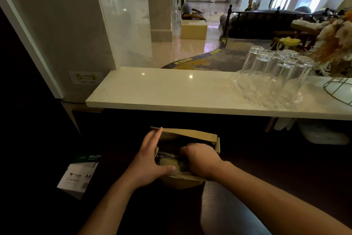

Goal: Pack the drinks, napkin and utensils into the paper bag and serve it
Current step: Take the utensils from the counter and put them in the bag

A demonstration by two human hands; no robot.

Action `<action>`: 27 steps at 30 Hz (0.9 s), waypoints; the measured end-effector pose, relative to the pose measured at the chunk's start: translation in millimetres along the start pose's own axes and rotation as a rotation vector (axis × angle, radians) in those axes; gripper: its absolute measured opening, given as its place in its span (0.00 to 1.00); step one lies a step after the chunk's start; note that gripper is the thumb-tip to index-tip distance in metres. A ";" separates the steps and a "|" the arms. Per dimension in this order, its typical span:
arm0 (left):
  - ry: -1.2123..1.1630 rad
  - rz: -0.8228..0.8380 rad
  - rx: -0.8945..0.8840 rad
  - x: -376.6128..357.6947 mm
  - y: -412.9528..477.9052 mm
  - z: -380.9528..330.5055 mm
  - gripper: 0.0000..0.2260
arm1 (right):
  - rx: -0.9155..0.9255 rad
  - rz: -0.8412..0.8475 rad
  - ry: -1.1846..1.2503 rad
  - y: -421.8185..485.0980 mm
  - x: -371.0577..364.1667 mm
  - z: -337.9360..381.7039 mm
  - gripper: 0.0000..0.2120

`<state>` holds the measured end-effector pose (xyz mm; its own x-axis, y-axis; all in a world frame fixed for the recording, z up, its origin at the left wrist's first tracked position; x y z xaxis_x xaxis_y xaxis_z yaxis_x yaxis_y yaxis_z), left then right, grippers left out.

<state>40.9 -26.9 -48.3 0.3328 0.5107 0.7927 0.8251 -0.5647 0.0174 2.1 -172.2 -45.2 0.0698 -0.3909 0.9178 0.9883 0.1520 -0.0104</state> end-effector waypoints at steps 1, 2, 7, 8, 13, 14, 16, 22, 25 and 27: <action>-0.013 -0.010 0.001 0.9 -1.0 0.4 0.52 | 0.039 -0.022 0.032 -5.3 6.6 5.7 0.10; -0.025 -0.019 0.004 1.8 -1.9 0.9 0.51 | 0.079 -0.048 0.076 -11.7 14.4 10.8 0.10; -0.143 -0.067 0.014 10.8 -10.6 0.7 0.49 | 0.133 -0.382 0.366 -62.0 66.7 7.3 0.08; -0.179 -0.078 0.021 12.9 -13.7 2.2 0.49 | 0.113 -0.472 0.431 -73.6 75.8 -1.4 0.08; -0.276 -0.070 0.043 10.2 -27.2 15.6 0.51 | -0.007 -0.678 0.610 -112.1 94.2 -39.7 0.09; -0.296 -0.072 0.065 8.1 -29.2 20.7 0.51 | -0.028 -0.689 0.611 -116.6 93.5 -44.4 0.09; -0.341 -0.081 0.115 3.1 -33.0 31.3 0.52 | -0.079 -0.707 0.611 -124.8 86.8 -54.1 0.11; -0.390 -0.112 0.218 -16.2 -38.7 54.0 0.47 | -0.231 -0.616 0.666 -133.0 43.9 -79.2 0.18; -0.440 -0.163 0.277 -19.9 -37.4 59.5 0.39 | -0.288 -0.473 0.664 -125.7 20.8 -86.2 0.23; -0.442 -0.198 0.285 -18.7 -36.2 57.4 0.31 | -0.319 -0.383 0.662 -120.8 7.3 -90.2 0.25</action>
<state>31.0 21.2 -98.7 0.2682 0.8468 0.4593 0.9616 -0.2641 -0.0745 -104.6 -275.4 -73.1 -0.3124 -0.8323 0.4579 0.9440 -0.3259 0.0517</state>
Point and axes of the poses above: each hand's wrist, its own y-axis towards the middle knuckle, its own x-axis out of the back of the hand, z = x × y, the point moved 8 cm from there along y, towards the middle knuckle, and after that the axes turned 15 degrees about y, right-handed, at the moved point
